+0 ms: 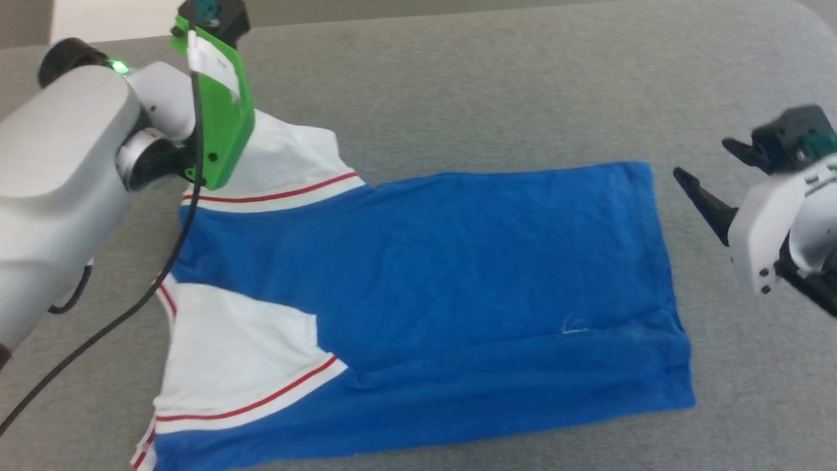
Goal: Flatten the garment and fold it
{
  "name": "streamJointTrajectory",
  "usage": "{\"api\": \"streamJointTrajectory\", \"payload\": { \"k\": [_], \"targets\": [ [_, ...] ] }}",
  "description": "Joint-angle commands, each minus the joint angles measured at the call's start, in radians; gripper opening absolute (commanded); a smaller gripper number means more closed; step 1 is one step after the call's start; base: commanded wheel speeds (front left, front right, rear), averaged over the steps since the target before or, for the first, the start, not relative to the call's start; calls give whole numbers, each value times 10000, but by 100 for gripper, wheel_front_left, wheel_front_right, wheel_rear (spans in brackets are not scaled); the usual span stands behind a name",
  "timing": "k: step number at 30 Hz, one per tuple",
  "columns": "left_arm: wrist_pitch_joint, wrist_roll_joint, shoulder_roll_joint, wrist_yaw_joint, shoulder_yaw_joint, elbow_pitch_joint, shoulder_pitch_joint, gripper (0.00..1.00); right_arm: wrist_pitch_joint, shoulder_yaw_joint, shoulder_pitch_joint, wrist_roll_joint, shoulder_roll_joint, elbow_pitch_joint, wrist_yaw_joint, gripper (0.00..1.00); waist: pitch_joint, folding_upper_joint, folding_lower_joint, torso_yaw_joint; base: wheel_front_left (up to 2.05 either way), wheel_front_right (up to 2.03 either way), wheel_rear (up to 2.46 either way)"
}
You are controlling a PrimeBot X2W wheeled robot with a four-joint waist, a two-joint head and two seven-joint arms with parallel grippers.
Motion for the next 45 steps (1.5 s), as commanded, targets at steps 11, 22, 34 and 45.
{"api": "streamJointTrajectory", "payload": {
  "k": [11, 22, 34, 45],
  "targets": [
    [-422, -109, -113, -37, -282, -438, -160, 0, 4465, 2988, -3038, 2961, -1152, 1377, -17, 100, 449, 0, 1, 829, 0, 0, 0],
    [-780, -93, -420, -38, -411, -474, -606, 0, 4550, 3652, -3863, 2983, -384, 3769, -17, 100, 1318, 0, 1, 1343, 0, 0, 0],
    [-1006, -168, -341, -38, -472, -277, -445, 0, 3496, 4784, -3835, 3863, -692, 3986, -17, 0, 1212, 0, 1, 1249, 0, 0, 0],
    [-1946, -125, 74, -38, -483, -364, 403, 0, 1618, 5245, -4173, 4440, -857, 3535, -17, 0, -360, 0, 1, 859, 0, 0, 0]
  ]
}}
